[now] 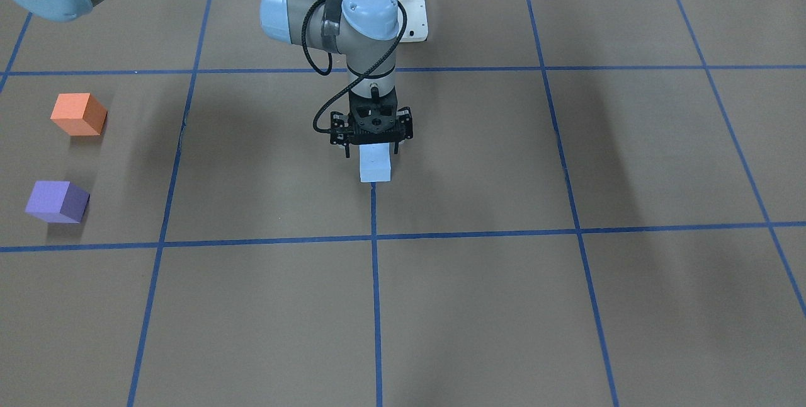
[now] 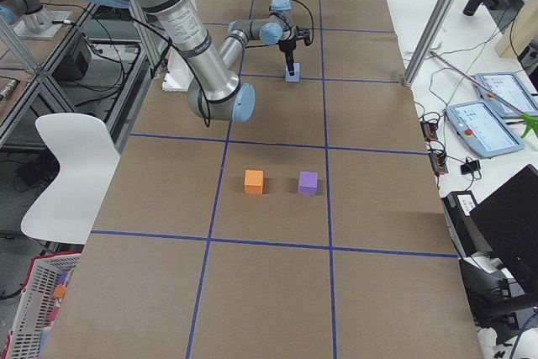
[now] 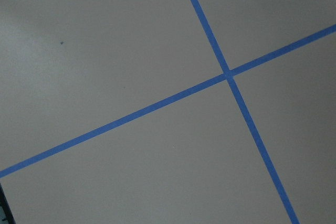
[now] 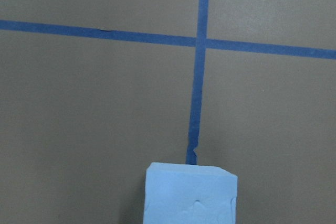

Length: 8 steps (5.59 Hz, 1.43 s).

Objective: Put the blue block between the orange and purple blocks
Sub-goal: 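Lower the right gripper and grasp the light blue cube, then carry the light blue cube with the right gripper toward the purple cube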

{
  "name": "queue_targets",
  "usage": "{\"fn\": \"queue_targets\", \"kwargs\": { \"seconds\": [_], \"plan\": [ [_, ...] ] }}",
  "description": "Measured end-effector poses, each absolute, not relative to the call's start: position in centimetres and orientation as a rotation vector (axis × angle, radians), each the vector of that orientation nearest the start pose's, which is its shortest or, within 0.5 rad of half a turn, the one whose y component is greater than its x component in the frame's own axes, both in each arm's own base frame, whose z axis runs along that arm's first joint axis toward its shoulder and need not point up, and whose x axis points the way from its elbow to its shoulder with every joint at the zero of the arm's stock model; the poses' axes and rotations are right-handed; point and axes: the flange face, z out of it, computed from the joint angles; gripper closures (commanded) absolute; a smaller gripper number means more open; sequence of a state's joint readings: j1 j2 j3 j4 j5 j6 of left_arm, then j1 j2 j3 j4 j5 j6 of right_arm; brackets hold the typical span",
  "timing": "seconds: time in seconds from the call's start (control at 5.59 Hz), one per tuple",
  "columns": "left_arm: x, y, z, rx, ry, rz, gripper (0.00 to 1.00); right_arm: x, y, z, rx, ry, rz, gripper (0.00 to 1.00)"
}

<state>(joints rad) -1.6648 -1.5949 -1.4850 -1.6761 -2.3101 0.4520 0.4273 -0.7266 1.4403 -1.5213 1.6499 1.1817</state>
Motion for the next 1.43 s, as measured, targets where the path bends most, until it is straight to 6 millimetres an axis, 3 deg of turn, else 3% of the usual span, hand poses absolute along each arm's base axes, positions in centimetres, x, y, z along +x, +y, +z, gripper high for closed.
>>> {"fn": "queue_targets", "kwargs": {
  "seconds": [0.18, 0.36, 0.72, 0.89, 1.25, 1.43],
  "plan": [
    [-11.3, -49.4, 68.3, 0.238, 0.706, 0.357, 0.0, -64.7, -43.1, 20.2, 0.249, -0.745, 0.01, 0.67],
    [-11.2, -49.3, 68.4, 0.236, 0.707, 0.357, 0.0, -65.2, -43.3, 20.4, 0.255, -0.758, 0.014, 1.0],
    [-11.2, -49.2, 68.5, 0.233, 0.708, 0.355, 0.0, -64.3, -43.4, 20.3, 0.247, -0.766, 0.019, 1.0],
    [-11.2, -49.1, 68.8, 0.228, 0.71, 0.353, 0.0, -60.8, -43.7, 20.0, 0.243, -0.765, 0.03, 1.0],
    [-11.0, -48.4, 69.0, 0.207, 0.732, 0.31, 0.0, -47.4, -45.8, 20.1, 0.217, -0.784, 0.024, 1.0],
    [-10.7, -48.4, 68.2, 0.183, 0.773, 0.209, 0.0, -41.0, -47.3, 21.9, 0.223, -0.781, -0.018, 1.0]
  ]
}}
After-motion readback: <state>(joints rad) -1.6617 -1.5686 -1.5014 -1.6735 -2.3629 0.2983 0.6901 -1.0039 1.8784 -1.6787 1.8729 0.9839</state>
